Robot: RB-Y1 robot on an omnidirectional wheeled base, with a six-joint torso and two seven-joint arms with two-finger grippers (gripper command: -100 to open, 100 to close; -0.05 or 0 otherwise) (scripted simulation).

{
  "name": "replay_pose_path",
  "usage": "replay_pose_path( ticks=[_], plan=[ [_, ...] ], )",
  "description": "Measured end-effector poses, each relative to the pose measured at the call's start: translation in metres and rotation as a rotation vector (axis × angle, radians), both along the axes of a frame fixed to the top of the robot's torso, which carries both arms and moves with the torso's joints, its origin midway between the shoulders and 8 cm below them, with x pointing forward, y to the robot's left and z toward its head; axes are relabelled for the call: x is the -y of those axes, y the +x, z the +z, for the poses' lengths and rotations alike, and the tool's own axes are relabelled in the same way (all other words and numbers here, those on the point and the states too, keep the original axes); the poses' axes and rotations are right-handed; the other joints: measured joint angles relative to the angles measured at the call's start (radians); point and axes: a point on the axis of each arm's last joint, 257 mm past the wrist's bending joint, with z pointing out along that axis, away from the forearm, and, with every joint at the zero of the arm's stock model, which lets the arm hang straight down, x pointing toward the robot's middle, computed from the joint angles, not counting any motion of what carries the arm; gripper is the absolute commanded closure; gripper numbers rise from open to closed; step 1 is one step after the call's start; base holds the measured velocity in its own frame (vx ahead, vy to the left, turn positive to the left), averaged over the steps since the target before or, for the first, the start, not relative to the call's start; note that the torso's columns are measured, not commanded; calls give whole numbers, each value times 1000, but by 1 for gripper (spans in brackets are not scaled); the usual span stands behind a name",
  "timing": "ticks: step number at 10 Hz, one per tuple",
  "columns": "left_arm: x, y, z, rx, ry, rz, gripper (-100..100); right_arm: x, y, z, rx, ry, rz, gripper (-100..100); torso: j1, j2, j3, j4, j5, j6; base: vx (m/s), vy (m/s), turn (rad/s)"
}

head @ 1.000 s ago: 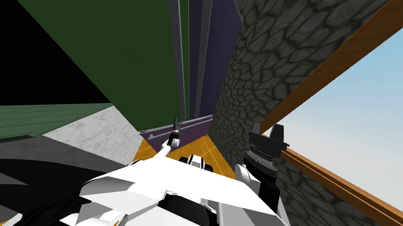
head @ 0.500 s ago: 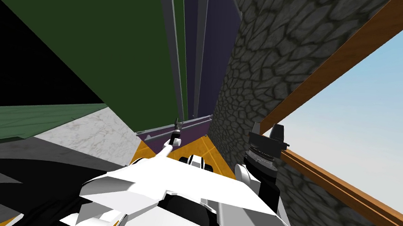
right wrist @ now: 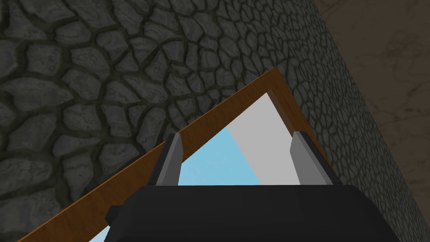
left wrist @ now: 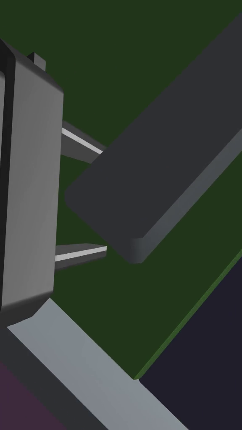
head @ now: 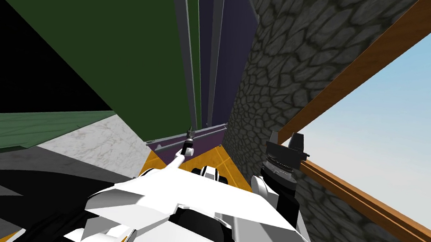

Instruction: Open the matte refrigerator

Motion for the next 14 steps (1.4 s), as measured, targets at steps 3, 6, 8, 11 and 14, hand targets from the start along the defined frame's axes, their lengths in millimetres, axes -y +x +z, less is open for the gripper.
replay_pose_path(
  ticks=[3,6,8,11,14],
  plan=[
    [14,5,3,3,0,-44,100,0,0,0,0,0,0,0,2,7,4,3,0,1,-171,119,-113],
    [43,13,4,-5,-1,-120,100,0,0,0,0,0,0,0,-3,8,4,6,-3,-2,-235,103,-115],
    [63,19,1,-16,-4,-172,100,0,0,0,0,0,0,0,-3,3,2,6,-4,1,-206,99,-112],
    [89,30,4,-22,-1,-252,100,0,0,0,0,0,0,0,-4,5,3,8,-4,2,-207,102,-90],
    [96,26,-4,-40,-9,-257,100,0,0,0,0,0,0,0,1,-1,-1,6,-3,5,-77,148,-230]
  ],
)
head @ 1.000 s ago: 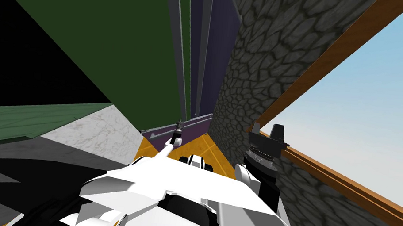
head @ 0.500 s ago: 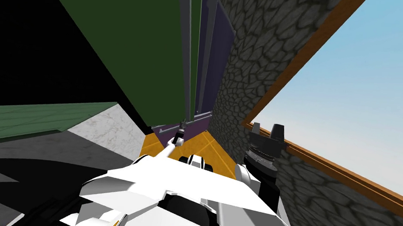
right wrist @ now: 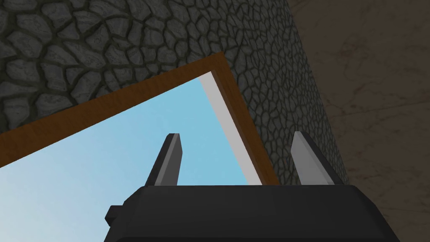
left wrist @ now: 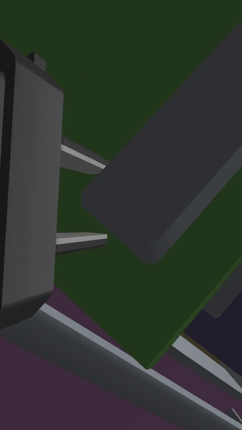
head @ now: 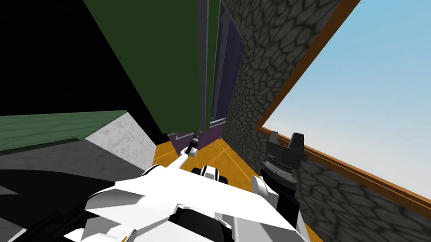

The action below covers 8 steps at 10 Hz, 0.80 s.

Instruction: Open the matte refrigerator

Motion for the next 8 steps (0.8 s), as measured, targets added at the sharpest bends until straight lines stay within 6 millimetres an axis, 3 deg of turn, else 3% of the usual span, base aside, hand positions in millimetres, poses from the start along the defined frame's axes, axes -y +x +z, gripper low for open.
replay_pose_path(
  ticks=[8],
  plan=[
    [23,-4,7,18,4,66,100,0,0,0,0,0,0,0,-6,7,4,3,-2,-4,-175,200,-364]
  ],
)
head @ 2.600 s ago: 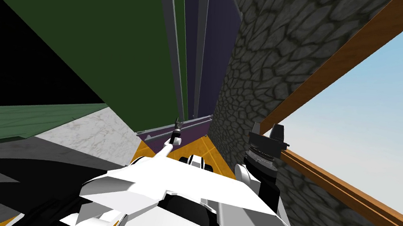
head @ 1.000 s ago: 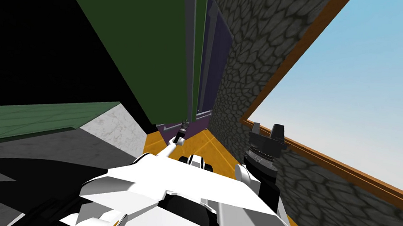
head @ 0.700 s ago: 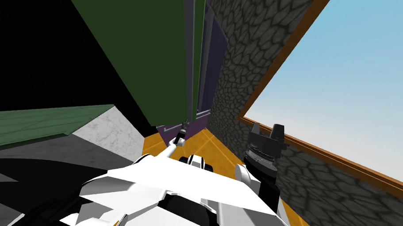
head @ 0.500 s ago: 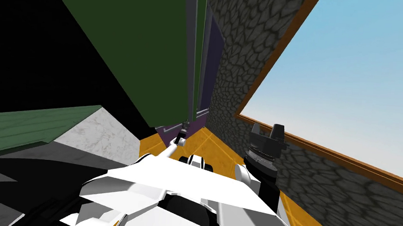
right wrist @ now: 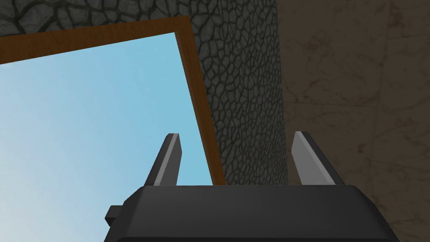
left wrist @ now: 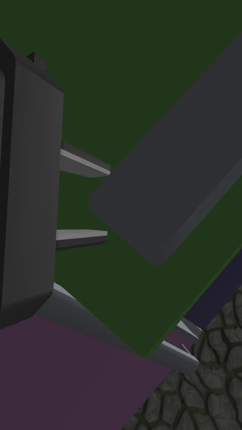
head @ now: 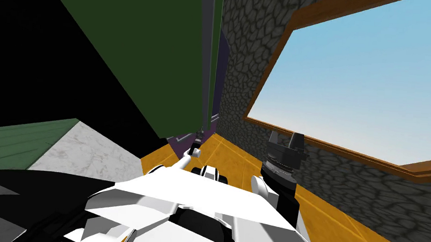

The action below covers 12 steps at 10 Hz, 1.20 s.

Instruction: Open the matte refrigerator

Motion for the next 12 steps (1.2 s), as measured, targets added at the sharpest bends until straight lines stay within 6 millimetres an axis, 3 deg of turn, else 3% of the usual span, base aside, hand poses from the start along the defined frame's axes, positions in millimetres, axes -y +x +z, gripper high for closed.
replay_pose_path(
  ticks=[5,8,12],
  plan=[
    [13,-2,1,2,3,44,100,0,0,0,0,0,0,0,-1,1,1,1,-1,-1,-208,147,-328],
    [13,-2,-3,-11,8,46,100,0,0,0,0,0,0,0,1,-1,-1,-3,2,4,-162,103,-182],
    [30,-2,-1,-6,6,-24,100,0,0,0,0,0,0,0,4,2,1,-1,2,-1,-186,113,-183]
  ],
)
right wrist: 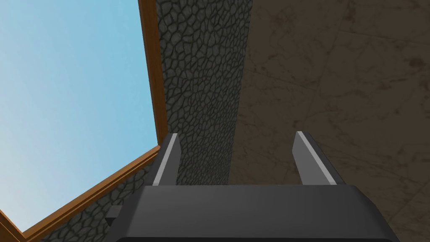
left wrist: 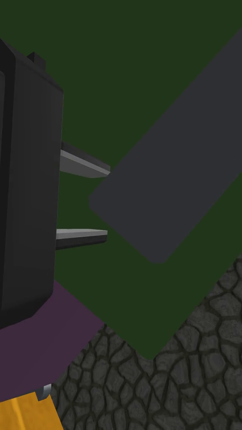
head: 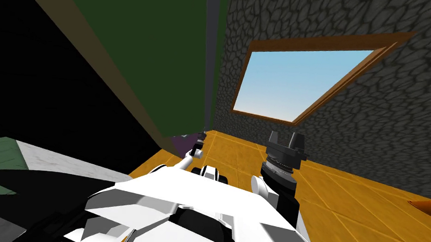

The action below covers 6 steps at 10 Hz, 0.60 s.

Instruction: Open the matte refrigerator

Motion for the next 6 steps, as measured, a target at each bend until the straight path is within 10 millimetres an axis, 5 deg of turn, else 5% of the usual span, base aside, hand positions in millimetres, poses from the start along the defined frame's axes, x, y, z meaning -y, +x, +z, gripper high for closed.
replay_pose_path(
  ticks=[3,4,6],
  plan=[
    [14,3,5,7,-1,-59,100,0,0,0,0,0,0,0,-2,4,2,3,-1,-1,-245,97,-186],
    [18,3,5,4,-1,-76,-100,0,0,0,0,0,0,0,-5,3,2,3,-2,2,-126,16,36],
    [14,13,6,-12,-3,-88,-100,0,0,0,0,0,0,0,-5,-14,-8,-1,-2,-2,-24,-69,74]
  ],
)
